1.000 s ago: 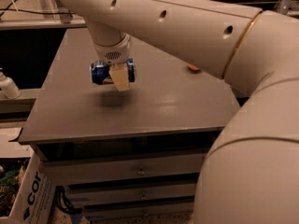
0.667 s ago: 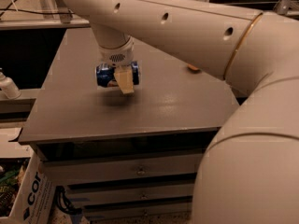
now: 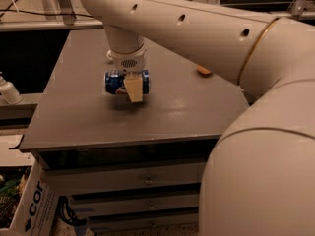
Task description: Knock pepsi can over
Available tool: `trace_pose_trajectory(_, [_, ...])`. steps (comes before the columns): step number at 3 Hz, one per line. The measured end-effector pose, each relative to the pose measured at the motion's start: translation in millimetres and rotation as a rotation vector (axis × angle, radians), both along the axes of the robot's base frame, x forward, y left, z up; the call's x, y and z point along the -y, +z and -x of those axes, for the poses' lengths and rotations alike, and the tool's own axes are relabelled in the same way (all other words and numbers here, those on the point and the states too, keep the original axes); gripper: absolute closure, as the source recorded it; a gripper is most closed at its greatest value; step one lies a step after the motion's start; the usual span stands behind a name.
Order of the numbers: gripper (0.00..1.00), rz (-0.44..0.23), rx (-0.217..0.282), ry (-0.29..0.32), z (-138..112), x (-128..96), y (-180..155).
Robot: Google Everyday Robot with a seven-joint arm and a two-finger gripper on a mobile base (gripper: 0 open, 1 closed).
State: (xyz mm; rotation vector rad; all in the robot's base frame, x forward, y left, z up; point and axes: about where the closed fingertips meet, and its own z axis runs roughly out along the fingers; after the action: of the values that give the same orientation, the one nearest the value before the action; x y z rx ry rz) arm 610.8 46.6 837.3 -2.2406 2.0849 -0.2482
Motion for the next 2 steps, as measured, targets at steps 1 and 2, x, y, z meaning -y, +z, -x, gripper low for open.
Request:
trace_pose_trajectory(1, [0.58,-0.013,-0.029,-0.011,0.6,0.0,-8.8])
trace_pose_trajectory(2, [0.36,-0.018,-0.040,-0.016,0.2,0.0,-11.3])
